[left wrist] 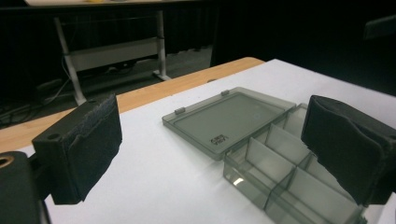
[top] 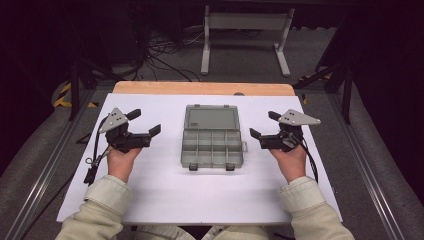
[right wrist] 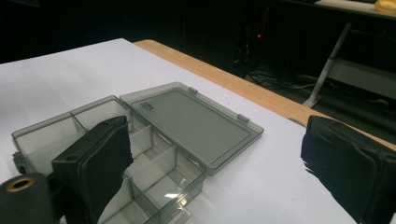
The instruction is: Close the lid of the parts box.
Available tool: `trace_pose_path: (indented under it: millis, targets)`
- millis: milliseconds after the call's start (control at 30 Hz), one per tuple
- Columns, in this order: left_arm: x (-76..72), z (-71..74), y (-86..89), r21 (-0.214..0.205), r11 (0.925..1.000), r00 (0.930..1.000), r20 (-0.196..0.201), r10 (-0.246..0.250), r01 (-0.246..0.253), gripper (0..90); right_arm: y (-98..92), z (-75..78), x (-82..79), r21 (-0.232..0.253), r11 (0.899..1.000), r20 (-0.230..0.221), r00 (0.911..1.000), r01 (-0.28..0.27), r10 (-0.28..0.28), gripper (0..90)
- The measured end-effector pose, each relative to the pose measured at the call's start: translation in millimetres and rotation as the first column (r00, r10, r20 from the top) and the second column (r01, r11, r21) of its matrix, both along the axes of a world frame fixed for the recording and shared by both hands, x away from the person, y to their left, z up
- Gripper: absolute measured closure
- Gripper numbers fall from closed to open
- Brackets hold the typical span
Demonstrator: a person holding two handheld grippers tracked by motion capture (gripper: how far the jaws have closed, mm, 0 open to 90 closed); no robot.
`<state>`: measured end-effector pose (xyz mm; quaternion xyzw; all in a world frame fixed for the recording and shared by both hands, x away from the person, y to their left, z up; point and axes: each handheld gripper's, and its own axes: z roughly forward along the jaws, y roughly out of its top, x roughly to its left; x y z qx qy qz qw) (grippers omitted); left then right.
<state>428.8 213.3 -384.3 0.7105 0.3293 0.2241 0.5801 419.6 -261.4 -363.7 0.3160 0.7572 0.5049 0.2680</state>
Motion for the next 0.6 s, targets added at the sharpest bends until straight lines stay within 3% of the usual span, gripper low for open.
trace_pose_path:
  millis: [100, 433, 600]
  targets:
    - [9.7, 0.0, -4.9, -0.026, 0.9997, 0.9999, -0.011, -0.004, 0.003, 5.9, 2.5, -3.0, 9.4, 0.005, 1.0, -0.017, 0.9999, -0.003, 0.003, 8.5]
    - [36.0, -2.6, -24.4, 0.035, 0.9991, 0.9995, -0.021, -0.024, 0.024, 6.4, 3.7, -10.6, 31.5, 0.015, 1.0, -0.048, 0.9989, 0.003, -0.002, 8.5]
    - [46.2, -5.9, -30.4, 0.032, 0.9992, 0.9993, -0.032, -0.02, 0.022, 6.5, 8.0, -13.1, 39.1, 0.007, 1.0, -0.049, 0.9988, 0.005, -0.004, 8.5]
